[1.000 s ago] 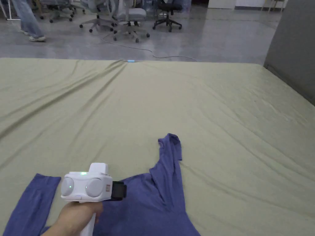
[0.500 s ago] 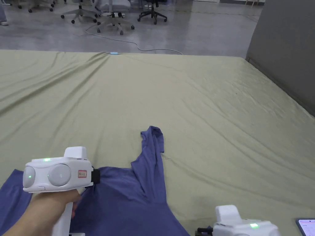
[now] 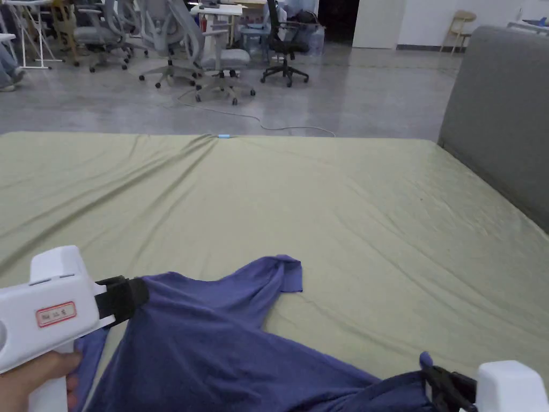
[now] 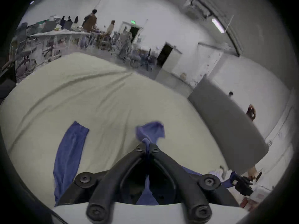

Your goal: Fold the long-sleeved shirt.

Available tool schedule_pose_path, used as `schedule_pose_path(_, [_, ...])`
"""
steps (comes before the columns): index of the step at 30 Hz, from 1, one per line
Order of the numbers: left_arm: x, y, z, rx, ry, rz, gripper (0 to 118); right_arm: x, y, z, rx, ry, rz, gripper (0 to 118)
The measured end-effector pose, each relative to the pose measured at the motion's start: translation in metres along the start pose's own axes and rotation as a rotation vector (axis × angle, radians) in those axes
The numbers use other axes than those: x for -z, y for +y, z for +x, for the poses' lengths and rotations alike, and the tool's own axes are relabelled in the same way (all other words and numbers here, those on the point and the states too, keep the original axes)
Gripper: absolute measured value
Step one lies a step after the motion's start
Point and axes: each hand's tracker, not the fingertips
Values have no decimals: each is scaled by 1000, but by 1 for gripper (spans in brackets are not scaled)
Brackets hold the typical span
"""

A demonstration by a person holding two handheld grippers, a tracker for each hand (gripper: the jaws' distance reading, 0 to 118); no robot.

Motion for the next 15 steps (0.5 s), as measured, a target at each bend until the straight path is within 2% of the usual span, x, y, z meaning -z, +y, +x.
schedule_pose_path(2, [-34,17,1,-61,-25,89,2,-22,25,0,-14,-12,115,4])
schedule_pose_path(5, [-80,55,5,-90,-57,215,2,-39,71,1,-79,-59,287,4])
schedule_pose_path(7, [-107,84,8,-87,-81,309,2,-41,108,3,-135,-108,338,4])
schedule_pose_path(9, [-129,113,9,-93,-99,378,2,-39,143,5,-113,-121,370,4])
schedule_pose_path(12, [-148,154,7,-125,-131,452,2,-28,197,12,-127,-140,394,4])
schedule_pose_path(15, [-152,193,1,-167,-142,484,2,-13,257,26,-29,-38,366,4])
